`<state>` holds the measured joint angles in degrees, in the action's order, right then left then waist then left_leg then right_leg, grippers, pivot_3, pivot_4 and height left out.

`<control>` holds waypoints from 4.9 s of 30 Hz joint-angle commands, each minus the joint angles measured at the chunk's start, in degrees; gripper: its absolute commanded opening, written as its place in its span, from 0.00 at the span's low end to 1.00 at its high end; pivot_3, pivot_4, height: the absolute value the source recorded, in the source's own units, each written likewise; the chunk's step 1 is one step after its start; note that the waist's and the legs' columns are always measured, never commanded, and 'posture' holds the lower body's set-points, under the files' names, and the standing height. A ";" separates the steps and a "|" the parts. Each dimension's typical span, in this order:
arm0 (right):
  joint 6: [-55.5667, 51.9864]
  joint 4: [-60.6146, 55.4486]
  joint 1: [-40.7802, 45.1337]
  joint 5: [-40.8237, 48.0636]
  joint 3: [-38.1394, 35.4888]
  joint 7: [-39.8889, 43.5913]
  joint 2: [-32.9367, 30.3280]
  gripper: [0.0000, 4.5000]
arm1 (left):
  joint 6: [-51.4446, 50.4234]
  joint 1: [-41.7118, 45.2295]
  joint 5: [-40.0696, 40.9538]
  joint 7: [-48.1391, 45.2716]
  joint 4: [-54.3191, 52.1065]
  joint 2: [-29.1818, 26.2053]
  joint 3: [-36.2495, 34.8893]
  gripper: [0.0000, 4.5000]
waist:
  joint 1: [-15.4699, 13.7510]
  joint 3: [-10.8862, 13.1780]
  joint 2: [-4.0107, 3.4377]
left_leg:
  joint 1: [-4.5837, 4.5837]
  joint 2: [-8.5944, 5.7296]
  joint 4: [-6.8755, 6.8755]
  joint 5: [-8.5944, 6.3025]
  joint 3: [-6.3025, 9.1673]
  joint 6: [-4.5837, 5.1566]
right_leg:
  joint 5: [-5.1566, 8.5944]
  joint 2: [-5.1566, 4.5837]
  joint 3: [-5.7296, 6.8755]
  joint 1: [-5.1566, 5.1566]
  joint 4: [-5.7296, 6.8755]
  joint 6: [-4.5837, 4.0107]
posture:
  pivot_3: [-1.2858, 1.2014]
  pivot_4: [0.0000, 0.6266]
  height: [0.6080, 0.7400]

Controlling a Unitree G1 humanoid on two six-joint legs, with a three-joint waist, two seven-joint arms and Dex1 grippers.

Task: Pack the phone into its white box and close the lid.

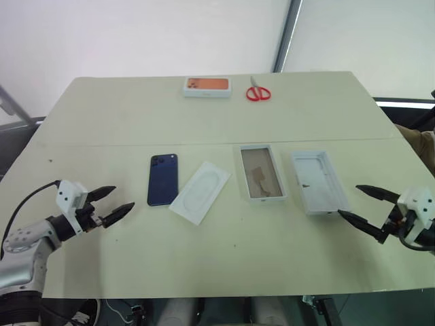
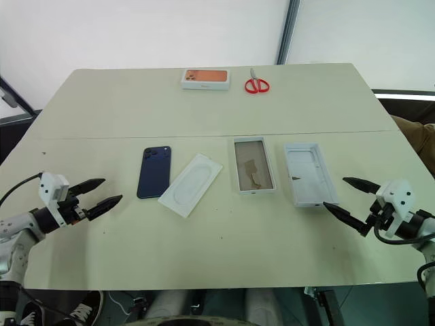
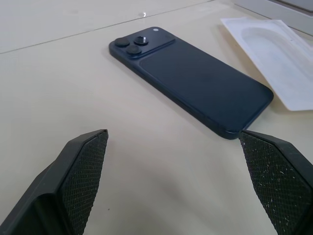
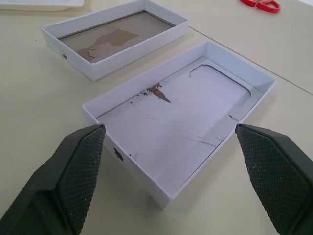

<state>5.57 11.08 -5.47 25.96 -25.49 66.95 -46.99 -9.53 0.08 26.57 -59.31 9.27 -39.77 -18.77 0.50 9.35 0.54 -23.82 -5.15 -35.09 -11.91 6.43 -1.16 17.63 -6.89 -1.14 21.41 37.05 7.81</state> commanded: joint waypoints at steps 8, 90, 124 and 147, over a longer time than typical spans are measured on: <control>-4.78 -8.82 9.72 0.65 5.24 -4.32 -0.06 0.99 | -26.71 9.66 9.30 8.62 -10.94 1.40 2.91 1.00 | 0.09 0.03 -0.04 | 0.00 0.00 -0.02 0.01 0.01 0.00 | -0.04 0.07 0.03 0.02 0.05 0.08 | 0.52 0.24 1.00; -8.18 -22.47 13.86 -7.03 24.41 -8.94 7.49 1.00 | -77.65 33.67 19.25 27.32 -3.11 22.59 -6.02 0.01 | 0.14 0.06 0.04 | 0.07 -0.12 -0.09 0.09 0.09 -0.09 | -0.04 0.17 0.09 -0.05 0.19 0.15 | 0.52 0.24 1.00; -18.11 -17.22 26.07 -14.33 40.76 -2.49 15.77 0.21 | -80.01 40.68 27.75 44.35 -6.11 33.76 -21.89 0.00 | 0.04 0.22 0.31 | 0.02 -0.13 -0.13 0.22 0.11 -0.35 | -0.05 0.19 0.12 -0.04 0.19 0.16 | 0.52 0.24 1.00; -14.10 -14.55 16.43 -2.65 17.60 -4.81 7.95 0.87 | -82.07 30.59 29.71 44.12 -12.18 36.09 -12.20 0.00 | -0.83 0.31 0.47 | -0.03 -0.10 -0.14 0.09 0.04 -0.13 | -0.06 0.20 0.11 -0.02 0.14 0.15 | 0.52 0.24 1.00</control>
<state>-9.92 -2.45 10.91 22.30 -7.08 62.54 -39.53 -91.93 30.92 55.18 -13.63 -1.18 -2.89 -32.29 -0.33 9.66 1.01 -23.85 -5.25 -35.23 -11.82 6.47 -1.29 17.57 -6.69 -1.03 21.39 37.19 7.96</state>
